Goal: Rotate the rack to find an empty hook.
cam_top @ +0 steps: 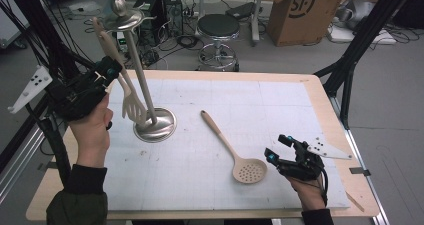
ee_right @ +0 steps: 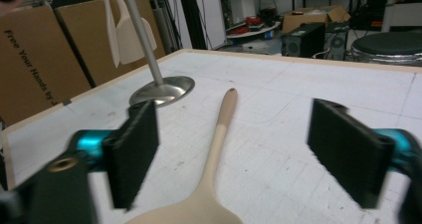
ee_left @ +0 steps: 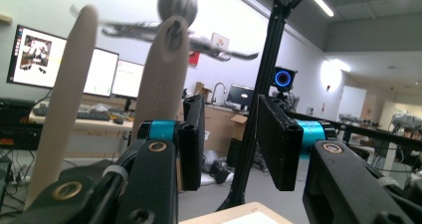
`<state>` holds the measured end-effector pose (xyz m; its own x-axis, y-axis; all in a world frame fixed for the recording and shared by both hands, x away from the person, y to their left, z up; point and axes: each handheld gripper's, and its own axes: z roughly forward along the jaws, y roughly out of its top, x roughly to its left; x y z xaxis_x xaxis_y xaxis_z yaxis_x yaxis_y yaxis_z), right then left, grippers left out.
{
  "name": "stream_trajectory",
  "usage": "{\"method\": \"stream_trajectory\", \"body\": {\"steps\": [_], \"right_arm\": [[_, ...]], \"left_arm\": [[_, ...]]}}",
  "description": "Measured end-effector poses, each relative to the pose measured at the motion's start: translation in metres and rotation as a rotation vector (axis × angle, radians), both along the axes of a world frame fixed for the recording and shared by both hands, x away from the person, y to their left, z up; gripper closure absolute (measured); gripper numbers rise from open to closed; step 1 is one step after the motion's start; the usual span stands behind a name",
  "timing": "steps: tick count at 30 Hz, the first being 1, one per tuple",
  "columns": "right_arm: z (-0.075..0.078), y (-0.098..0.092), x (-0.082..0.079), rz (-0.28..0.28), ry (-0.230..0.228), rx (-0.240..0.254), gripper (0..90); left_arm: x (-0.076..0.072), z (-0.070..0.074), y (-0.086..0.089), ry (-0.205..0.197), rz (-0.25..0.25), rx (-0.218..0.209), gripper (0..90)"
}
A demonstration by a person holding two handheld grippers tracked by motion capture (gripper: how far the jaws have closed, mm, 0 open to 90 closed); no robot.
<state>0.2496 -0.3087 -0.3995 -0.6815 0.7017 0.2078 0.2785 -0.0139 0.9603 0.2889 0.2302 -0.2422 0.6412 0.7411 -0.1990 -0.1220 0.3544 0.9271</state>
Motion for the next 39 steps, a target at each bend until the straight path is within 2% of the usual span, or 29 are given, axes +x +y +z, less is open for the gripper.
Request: {"method": "stream_trajectory", "body": {"steps": [8,12,15,17,21,26,28,31,33,39], "right_arm": [[-0.002,0.000,0.000,-0.006,0.004,0.004,15.2],[-0.002,0.001,0.000,0.001,0.008,0.000,15.2],[-0.001,0.001,0.000,0.009,0.004,-0.004,15.3],[-0.001,0.001,0.000,0.010,0.001,-0.005,15.2],[-0.002,0.001,0.001,0.011,0.005,-0.004,15.2],[-0.001,0.000,0.001,0.005,0.004,0.001,15.2],[-0.002,-0.001,0.001,-0.004,0.011,0.004,15.3],[-0.003,-0.001,0.002,-0.005,0.024,0.016,15.3],[-0.003,-0.002,0.003,0.002,0.043,0.042,15.3],[-0.003,-0.002,0.002,0.002,0.055,0.059,15.4]], "left_arm": [[0.002,0.024,0.000,-0.028,0.023,0.032,64.6],[0.003,0.032,0.000,-0.021,0.048,0.035,70.2],[0.004,0.034,-0.001,-0.021,0.076,0.048,74.6],[0.006,0.034,-0.002,-0.024,0.067,0.036,76.9],[0.011,0.033,-0.004,-0.022,0.063,0.046,79.6],[0.017,0.032,-0.002,-0.006,0.082,0.043,82.9],[0.018,0.031,0.001,-0.004,0.082,0.029,83.8],[0.020,0.032,0.002,-0.015,0.080,0.048,85.4],[0.019,0.033,0.001,-0.021,0.093,0.058,85.4],[0.024,0.035,0.003,-0.009,0.115,0.064,88.1]]}}
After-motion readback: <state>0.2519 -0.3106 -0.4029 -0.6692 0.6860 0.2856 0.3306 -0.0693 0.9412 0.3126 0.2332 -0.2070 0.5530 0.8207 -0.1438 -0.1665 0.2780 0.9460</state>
